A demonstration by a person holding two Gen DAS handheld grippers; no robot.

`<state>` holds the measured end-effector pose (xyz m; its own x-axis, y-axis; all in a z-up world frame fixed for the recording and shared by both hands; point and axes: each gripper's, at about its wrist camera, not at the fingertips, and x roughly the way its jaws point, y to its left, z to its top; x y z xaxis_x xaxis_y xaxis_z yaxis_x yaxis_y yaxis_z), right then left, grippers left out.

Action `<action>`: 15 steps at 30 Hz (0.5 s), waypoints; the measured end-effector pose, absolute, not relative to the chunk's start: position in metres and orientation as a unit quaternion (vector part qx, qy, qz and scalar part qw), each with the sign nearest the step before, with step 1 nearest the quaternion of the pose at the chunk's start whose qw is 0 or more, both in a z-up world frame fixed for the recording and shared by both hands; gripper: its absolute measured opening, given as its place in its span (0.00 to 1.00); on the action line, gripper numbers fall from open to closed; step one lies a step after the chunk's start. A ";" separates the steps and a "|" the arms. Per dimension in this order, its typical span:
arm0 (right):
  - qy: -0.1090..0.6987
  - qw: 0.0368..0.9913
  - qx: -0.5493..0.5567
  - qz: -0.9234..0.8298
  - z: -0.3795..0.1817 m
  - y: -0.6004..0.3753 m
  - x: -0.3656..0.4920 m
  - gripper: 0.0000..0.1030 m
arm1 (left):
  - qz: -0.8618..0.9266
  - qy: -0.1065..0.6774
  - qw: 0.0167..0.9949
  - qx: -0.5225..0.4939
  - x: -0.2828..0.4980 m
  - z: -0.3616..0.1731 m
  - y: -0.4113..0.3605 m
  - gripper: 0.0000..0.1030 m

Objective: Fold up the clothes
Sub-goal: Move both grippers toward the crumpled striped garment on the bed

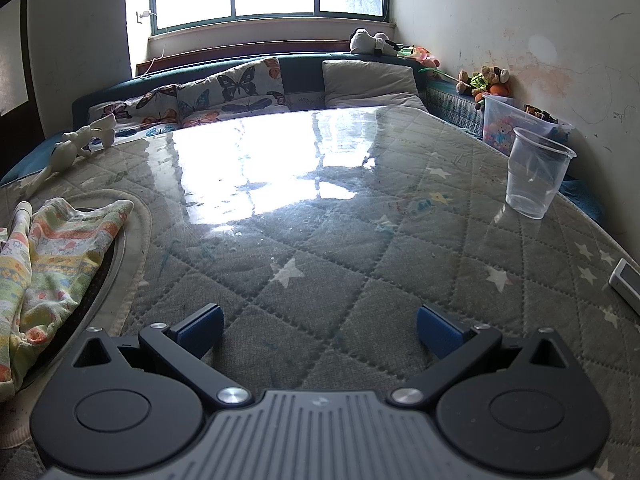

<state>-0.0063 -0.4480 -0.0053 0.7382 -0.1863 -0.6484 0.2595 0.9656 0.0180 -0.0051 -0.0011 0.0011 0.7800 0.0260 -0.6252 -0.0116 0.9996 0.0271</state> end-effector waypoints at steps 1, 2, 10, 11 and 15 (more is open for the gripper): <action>0.341 0.931 0.053 -0.120 -0.005 -0.448 -0.006 1.00 | 0.012 0.331 0.943 0.011 -0.006 0.001 -0.001 1.00; 0.342 0.931 0.052 -0.120 -0.005 -0.448 -0.006 1.00 | 0.016 0.333 0.943 0.012 -0.007 0.001 -0.002 1.00; 0.342 0.931 0.047 -0.122 -0.005 -0.447 -0.006 1.00 | 0.031 0.340 0.940 0.018 -0.026 0.006 -0.010 1.00; 0.342 0.931 0.046 -0.122 -0.005 -0.447 -0.006 1.00 | 0.030 0.340 0.940 0.018 -0.030 0.007 -0.011 1.00; 0.343 0.930 0.047 -0.125 -0.004 -0.445 -0.009 1.00 | 0.017 0.346 0.938 0.016 -0.046 0.009 -0.014 1.00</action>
